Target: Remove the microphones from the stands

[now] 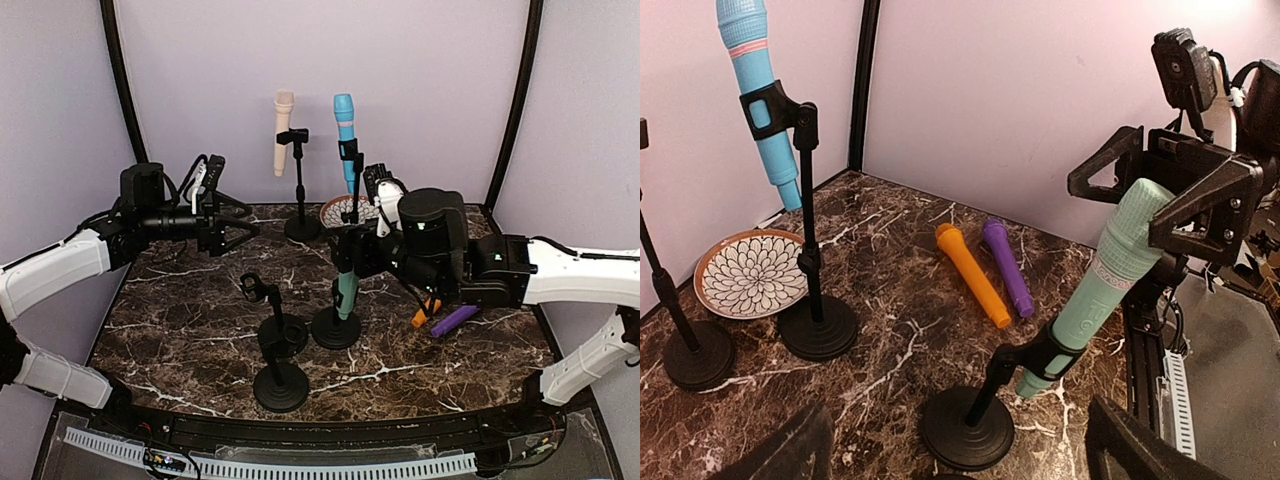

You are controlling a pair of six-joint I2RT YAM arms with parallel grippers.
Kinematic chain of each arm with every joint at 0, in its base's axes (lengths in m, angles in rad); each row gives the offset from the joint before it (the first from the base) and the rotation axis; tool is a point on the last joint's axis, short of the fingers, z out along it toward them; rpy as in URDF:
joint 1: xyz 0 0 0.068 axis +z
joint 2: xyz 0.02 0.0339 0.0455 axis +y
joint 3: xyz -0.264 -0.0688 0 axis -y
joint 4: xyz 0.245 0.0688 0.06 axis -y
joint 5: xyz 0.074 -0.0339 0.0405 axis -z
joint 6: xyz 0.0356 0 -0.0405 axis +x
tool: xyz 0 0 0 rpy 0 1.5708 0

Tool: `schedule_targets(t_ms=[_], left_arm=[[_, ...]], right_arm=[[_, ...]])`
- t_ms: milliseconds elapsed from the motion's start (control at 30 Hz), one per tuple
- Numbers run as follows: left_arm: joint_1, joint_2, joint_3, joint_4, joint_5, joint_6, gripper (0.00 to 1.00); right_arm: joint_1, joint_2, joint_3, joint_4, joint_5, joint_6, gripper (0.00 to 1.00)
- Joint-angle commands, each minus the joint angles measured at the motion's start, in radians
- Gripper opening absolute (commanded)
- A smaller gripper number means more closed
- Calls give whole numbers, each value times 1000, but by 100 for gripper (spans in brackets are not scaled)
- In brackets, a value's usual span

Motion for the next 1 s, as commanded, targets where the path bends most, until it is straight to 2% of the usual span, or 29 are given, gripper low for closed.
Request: schedule_targets(t_ms=[0, 133, 200, 267, 367, 500, 567, 800, 967], left_arm=[[-15, -29, 10, 32, -10, -7, 90], [-30, -24, 32, 10, -25, -2, 90], [-43, -19, 46, -7, -27, 21, 90], [-68, -9, 65, -35, -27, 53, 90], [-113, 13, 95, -61, 1, 77, 90], [-159, 72, 149, -118, 42, 110, 90], [-186, 114, 179, -160, 35, 143, 89], [-238, 218, 222, -228, 17, 213, 89], [-268, 309, 257, -270, -10, 250, 89]], right_arm=[[19, 62, 83, -84, 146, 73, 75], [26, 83, 94, -87, 143, 70, 43], [25, 64, 58, -20, 105, 23, 32], [6, 35, 19, 66, -1, -54, 22], [-83, -24, -62, 238, -250, -149, 13], [-205, -79, -154, 420, -634, -226, 11], [-252, -88, -172, 475, -759, -251, 10], [-361, -59, -150, 554, -1040, -226, 7], [-391, -33, -141, 618, -1138, -175, 7]])
